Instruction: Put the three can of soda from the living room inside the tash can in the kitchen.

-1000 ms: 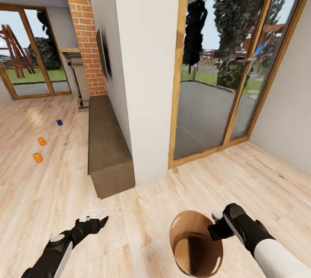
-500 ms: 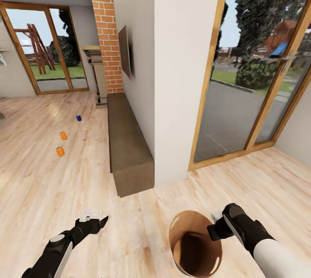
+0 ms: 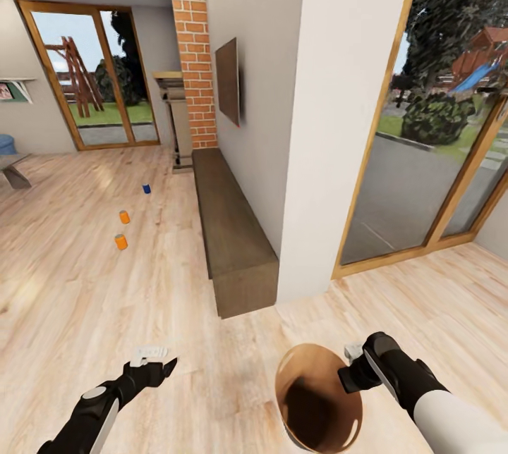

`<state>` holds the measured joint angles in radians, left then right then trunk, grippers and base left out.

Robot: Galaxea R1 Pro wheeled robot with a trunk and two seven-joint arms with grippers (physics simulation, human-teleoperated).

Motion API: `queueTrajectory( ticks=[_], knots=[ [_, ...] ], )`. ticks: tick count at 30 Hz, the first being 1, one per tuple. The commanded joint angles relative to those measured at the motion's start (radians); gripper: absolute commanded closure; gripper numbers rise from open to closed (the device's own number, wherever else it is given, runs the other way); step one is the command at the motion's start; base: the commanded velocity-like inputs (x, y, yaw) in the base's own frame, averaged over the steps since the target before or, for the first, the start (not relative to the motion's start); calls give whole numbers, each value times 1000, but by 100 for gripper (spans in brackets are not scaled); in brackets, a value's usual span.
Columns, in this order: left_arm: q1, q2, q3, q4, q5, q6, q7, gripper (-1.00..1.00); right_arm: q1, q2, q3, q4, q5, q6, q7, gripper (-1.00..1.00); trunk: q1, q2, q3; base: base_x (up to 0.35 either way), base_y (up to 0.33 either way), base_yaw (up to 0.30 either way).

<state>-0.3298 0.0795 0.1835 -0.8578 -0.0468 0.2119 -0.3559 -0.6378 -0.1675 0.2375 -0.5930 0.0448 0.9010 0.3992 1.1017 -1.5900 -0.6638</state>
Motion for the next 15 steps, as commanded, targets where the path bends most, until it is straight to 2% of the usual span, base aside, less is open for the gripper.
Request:
queueTrajectory(
  ticks=[1, 7, 15],
  knots=[
    [0, 0, 0, 2, 0, 0, 0, -100, 0, 1, -1, 0, -21, 4, 6, 100, 0, 0, 0, 0, 318, 4],
    [0, -1, 0, 5, 1, 1, 0, -100, 0, 2, -1, -1, -21, 4, 4, 100, 0, 0, 0, 0, 319, 2],
    [0, -1, 0, 5, -1, 1, 0, -100, 0, 17, 0, 0, -18, 4, 3, 100, 0, 0, -2, 24, 320, 0]
  ],
)
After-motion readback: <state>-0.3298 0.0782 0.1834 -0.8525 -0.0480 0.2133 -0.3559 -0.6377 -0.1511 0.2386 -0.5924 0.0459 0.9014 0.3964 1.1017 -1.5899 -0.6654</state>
